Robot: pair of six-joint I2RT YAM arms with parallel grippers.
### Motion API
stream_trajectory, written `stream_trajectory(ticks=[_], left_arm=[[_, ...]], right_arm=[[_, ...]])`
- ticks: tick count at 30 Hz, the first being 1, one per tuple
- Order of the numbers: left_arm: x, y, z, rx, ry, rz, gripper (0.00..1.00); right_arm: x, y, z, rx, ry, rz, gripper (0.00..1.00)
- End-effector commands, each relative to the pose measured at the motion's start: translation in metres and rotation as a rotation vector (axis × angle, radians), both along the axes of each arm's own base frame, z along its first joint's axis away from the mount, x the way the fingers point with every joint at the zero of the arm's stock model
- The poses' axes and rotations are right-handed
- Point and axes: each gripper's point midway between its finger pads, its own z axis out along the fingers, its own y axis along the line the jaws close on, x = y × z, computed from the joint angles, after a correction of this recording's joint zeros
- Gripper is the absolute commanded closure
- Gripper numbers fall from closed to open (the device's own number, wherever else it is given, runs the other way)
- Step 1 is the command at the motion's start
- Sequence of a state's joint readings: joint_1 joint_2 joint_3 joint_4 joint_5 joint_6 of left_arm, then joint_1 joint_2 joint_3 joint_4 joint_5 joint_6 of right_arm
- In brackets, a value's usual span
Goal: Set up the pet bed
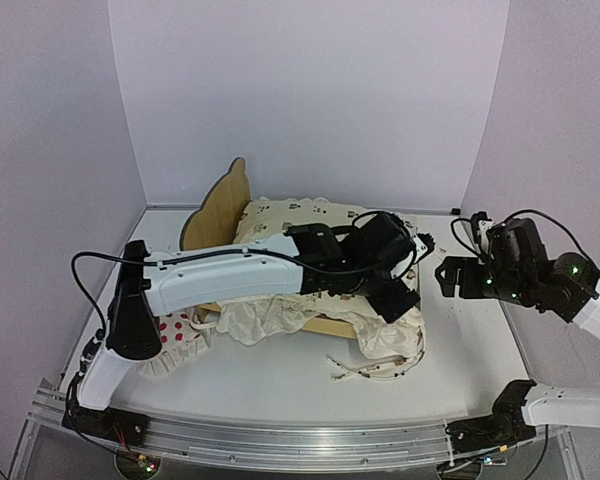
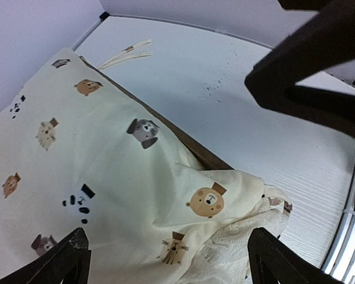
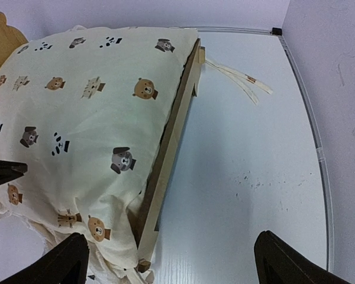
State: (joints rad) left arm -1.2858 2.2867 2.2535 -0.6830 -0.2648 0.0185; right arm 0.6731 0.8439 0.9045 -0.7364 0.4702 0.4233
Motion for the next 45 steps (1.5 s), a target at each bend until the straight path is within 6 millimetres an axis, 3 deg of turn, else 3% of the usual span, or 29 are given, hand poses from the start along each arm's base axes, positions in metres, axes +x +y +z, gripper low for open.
stream_trajectory(ticks=[1, 8, 19, 21, 24, 27, 30, 38, 45], left_arm=[[0.003, -0.009, -0.002, 0.015, -0.029, -0.058, 0.09], [0.001, -0.018, -0.029, 0.032, -0.014, -0.083, 0.15], [0.020, -0.021, -0.071, 0.036, -0.002, -0.063, 0.30], [0.023, -0.021, -0.073, 0.020, 0.010, -0.066, 0.38], [0.028, -0.022, -0.071, -0.004, 0.013, -0.072, 0.61], [0.034, -0.016, -0.055, -0.031, 0.000, -0.048, 0.86], [0.037, -0.005, -0.030, -0.078, -0.038, -0.027, 0.99], [0.052, 0.035, 0.042, -0.179, -0.126, 0.053, 1.00], [0.069, 0.067, 0.090, -0.247, -0.176, 0.130, 1.00]], right_arm=[[-0.003, -0.011, -0.001, -0.031, -0.010, -0.039, 0.02], [-0.005, -0.033, 0.006, -0.093, -0.052, -0.107, 0.02], [-0.008, -0.019, 0.005, -0.053, -0.018, -0.040, 0.02], [-0.010, -0.011, 0.005, -0.034, -0.004, 0.004, 0.02], [-0.015, -0.002, 0.007, -0.006, 0.005, 0.059, 0.02], [-0.023, 0.005, 0.008, 0.048, 0.010, 0.110, 0.04], [-0.031, 0.018, 0.008, 0.111, 0.026, 0.176, 0.11], [-0.053, 0.077, -0.001, 0.252, 0.159, 0.471, 0.39], [-0.049, 0.105, -0.012, 0.303, 0.213, 0.565, 0.60]])
